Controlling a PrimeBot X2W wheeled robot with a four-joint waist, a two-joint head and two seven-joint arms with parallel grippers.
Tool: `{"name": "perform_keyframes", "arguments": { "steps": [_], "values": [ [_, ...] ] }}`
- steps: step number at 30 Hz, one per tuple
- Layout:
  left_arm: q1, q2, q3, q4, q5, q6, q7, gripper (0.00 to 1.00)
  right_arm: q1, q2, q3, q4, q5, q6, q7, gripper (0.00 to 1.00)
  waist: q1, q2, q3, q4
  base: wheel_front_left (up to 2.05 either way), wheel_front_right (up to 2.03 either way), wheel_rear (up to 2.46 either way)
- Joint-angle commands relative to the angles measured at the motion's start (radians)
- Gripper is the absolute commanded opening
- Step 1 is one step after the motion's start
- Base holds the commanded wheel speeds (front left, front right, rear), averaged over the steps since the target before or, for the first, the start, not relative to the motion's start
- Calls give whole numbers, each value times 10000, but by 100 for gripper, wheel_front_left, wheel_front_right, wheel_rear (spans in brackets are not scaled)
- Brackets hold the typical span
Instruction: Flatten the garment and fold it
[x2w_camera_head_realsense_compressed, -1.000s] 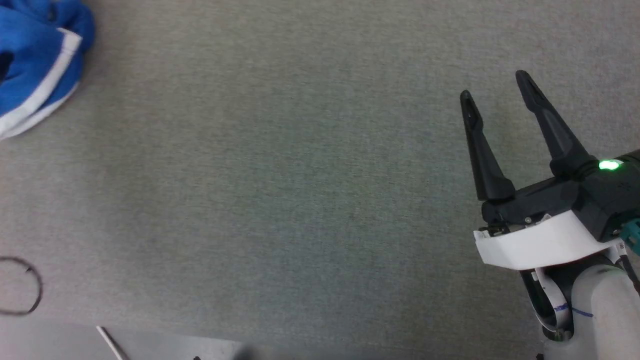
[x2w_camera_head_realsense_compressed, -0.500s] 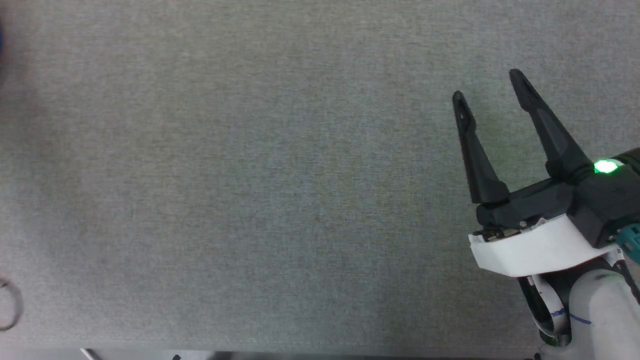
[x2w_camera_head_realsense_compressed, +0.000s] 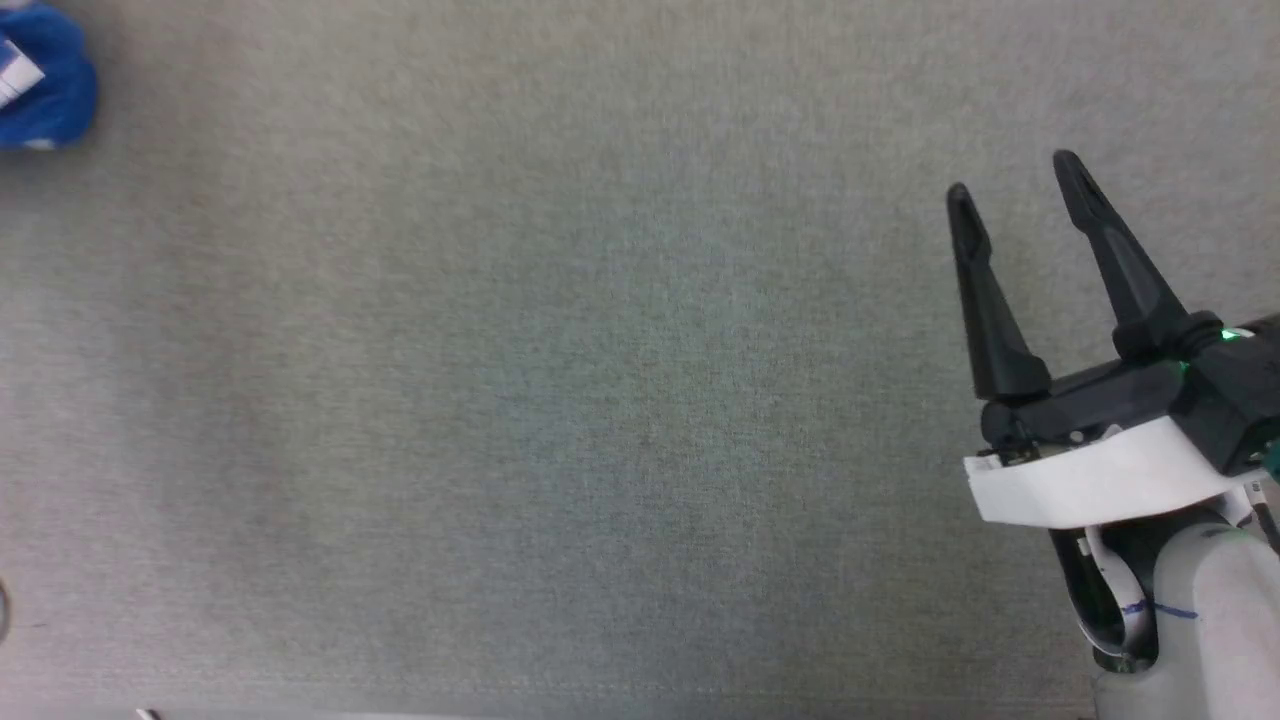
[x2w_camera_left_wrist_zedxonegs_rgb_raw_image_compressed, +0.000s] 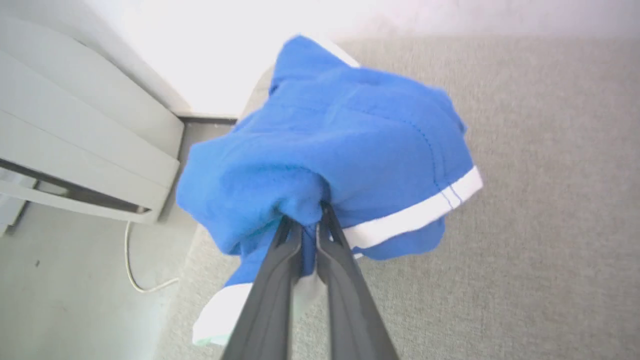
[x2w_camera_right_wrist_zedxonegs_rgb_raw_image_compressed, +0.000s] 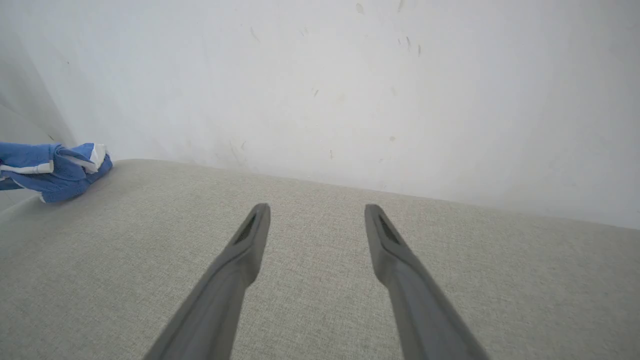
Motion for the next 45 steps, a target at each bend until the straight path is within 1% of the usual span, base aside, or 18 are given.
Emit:
{"name": "perform_keyframes", "arguments": {
  "steps": [1, 5, 7, 10, 13, 16, 20, 23, 25, 28, 32, 34, 36, 38, 41, 43, 44, 45],
  "values": [
    [-225, 25, -68, 23, 267, 145, -686, 0, 113, -5, -151, 191, 194, -9, -148, 100, -2, -1, -1078, 203, 0, 0, 0],
    [-585, -71, -300, 88, 823, 314, -2302, 0, 341, -5, -402, 649, 428, -9, -325, 100, -2, -1, -1930, 291, 0, 0, 0],
    [-741, -79, -496, 68, 1228, 486, -3117, 0, 474, -5, -494, 846, 534, -9, -359, 100, -2, -1, -2327, 310, 0, 0, 0],
    [-931, -233, -765, -5, 1597, 566, -4140, 0, 713, -5, -643, 1053, 645, -9, -363, 100, -2, -1, -2859, 308, 0, 0, 0],
    [-1006, -428, -987, -181, 1714, 419, -4846, 0, 981, -5, -853, 1165, 669, -9, -349, 100, -2, -1, -3302, 223, 0, 0, 0],
    [-957, -672, -1210, -494, 1648, 121, -5145, 0, 1309, -5, -1152, 1204, 610, -9, -337, 100, -2, -1, -3722, 110, 0, 0, 0],
    [-700, -1234, -1441, -1281, 1425, 71, -5026, 0, 1704, -5, -1408, 1128, 529, -9, -281, 100, -2, -1, -4125, -123, 0, 0, 0],
    [-208, -1891, -1683, -2172, 1105, 170, -4491, 0, 1966, -5, -1466, 1010, 425, -9, -181, 100, -2, -1, -4386, -357, 0, 0, 0],
    [257, -2386, -1840, -2893, 838, 360, -4006, 0, 2107, -5, -1508, 912, 394, -9, -126, 100, -2, -1, -4495, -545, 0, 0, 0],
    [1183, -3132, -2133, -4078, 519, 841, -3304, 0, 2257, -5, -1456, 825, 388, -9, -59, 100, -2, -1, -4585, -892, 0, 0, 0],
    [2837, -4102, -2650, -5634, 250, 1733, -2565, 0, 2403, -5, -1384, 783, 377, -9, -33, 100, -2, -1, -4516, -1300, 0, 0, 0],
    [3796, -4469, -2940, -6144, 199, 2172, -2349, 0, 2459, -5, -1319, 778, 391, -9, -12, 100, -2, -1, -4417, -1499, 0, 0, 0],
    [4826, -4744, -3255, -6391, 142, 2521, -2200, 0, 2500, -5, -1262, 769, 387, -9, -11, 100, -2, -1, -4296, -1652, 0, 0, 0],
    [5825, -4885, -3569, -6486, 113, 2764, -2122, 0, 2527, -5, -1241, 752, 394, -9, -30, 100, -2, -1, -4159, -1766, 0, 0, 0],
    [7091, -4906, -3953, -6341, 93, 2953, -2126, 0, 2533, -5, -1213, 768, 379, -9, -45, 100, -2, -1, -4040, -1848, 0, 0, 0],
    [7659, -4826, -4199, -6175, 103, 2935, -2088, 0, 2528, -5, -1210, 764, 364, -9, -34, 100, -2, -1, -3978, -1843, 0, 0, 0],
    [7816, -4768, -4262, -6124, 166, 2927, -2194, 49, 2521, -5, -1189, 766, 332, -9, -6, 100, -2, -1, -3958, -1833, 0, 0, 0],
    [7926, -4723, -4325, -6076, 217, 2906, -2272, 100, 2513, -5, -1198, 759, 312, -9, 8, 100, -2, -1, -3948, -1795, 0, 0, 0]
  ]
}}
